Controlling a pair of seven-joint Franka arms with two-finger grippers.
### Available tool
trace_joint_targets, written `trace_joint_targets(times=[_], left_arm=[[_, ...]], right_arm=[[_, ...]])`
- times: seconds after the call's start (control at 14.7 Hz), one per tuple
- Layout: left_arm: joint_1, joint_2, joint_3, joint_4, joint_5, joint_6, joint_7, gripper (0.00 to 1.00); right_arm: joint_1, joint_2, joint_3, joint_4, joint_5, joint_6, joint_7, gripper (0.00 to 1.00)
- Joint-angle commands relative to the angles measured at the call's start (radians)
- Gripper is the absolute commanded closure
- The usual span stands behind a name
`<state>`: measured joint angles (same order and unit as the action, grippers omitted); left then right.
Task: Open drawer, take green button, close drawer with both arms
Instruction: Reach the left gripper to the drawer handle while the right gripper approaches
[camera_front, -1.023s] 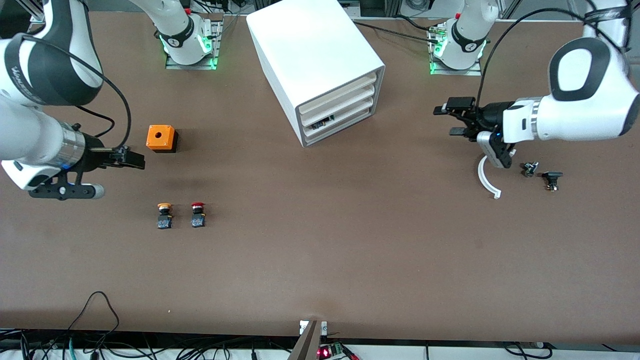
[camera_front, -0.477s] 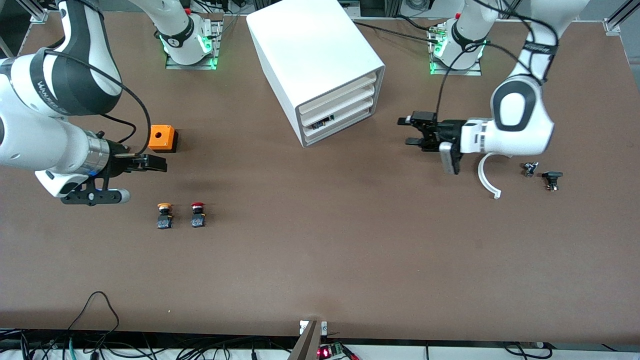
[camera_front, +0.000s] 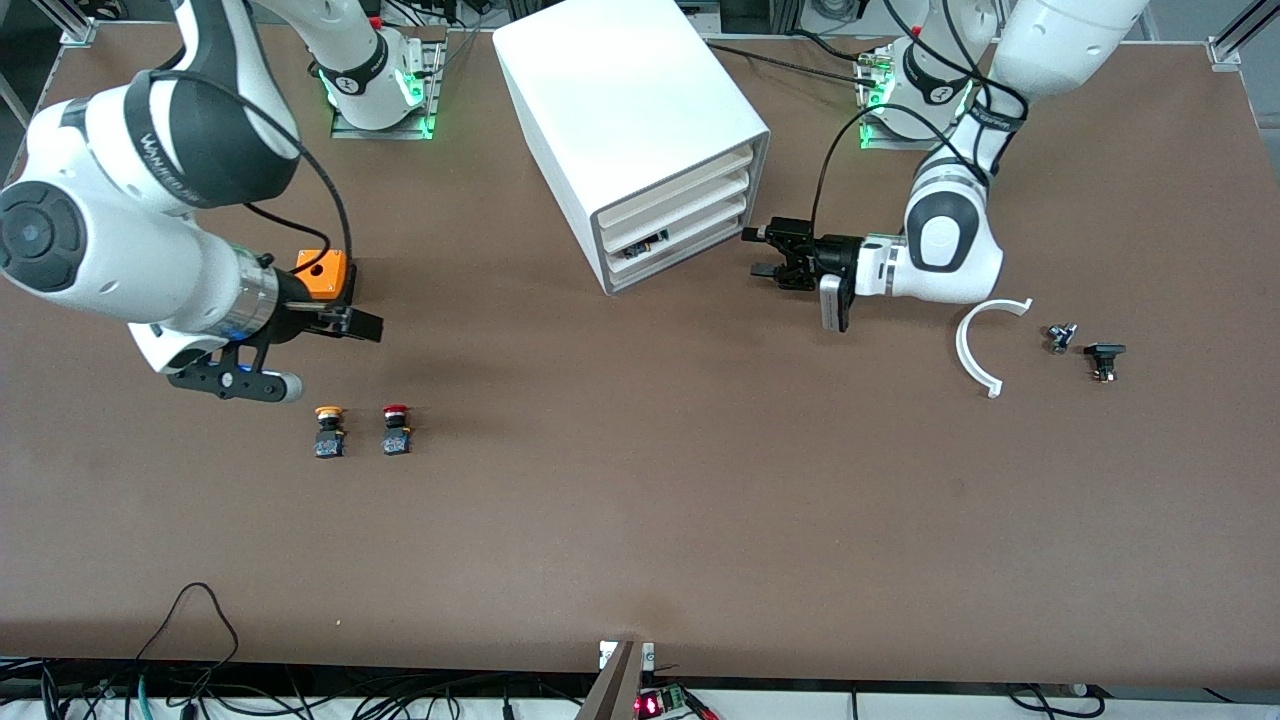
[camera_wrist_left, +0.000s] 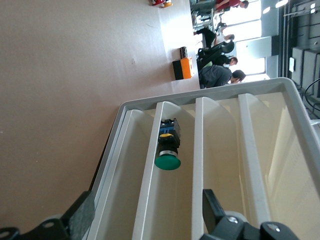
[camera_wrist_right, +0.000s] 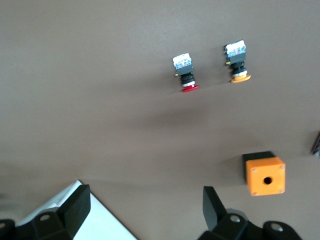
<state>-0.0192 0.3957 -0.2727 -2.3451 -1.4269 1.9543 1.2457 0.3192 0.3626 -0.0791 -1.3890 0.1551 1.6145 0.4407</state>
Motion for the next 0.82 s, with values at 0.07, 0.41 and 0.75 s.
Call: trace_joint_targets(times=[0.07, 0.41, 0.75], left_arm=[[0.005, 0.025, -0.054, -0.054, -0.089, 0.034, 0.073, 0.32], [0.001, 0.087, -0.077, -0.083, -0.136, 0.032, 0.156, 0.34], [0.001, 0.117, -0.118, -0.112, -0.233, 0.034, 0.224, 0.48]], right_arm=[[0.069, 0.013, -0.005, 0.039, 0.014, 0.038, 0.218, 0.01], [0.153, 0.074, -0.005, 0.131, 0.015, 0.022, 0.549, 0.01], [0.231, 0.136, -0.005, 0.205, 0.014, 0.022, 0.821, 0.01]])
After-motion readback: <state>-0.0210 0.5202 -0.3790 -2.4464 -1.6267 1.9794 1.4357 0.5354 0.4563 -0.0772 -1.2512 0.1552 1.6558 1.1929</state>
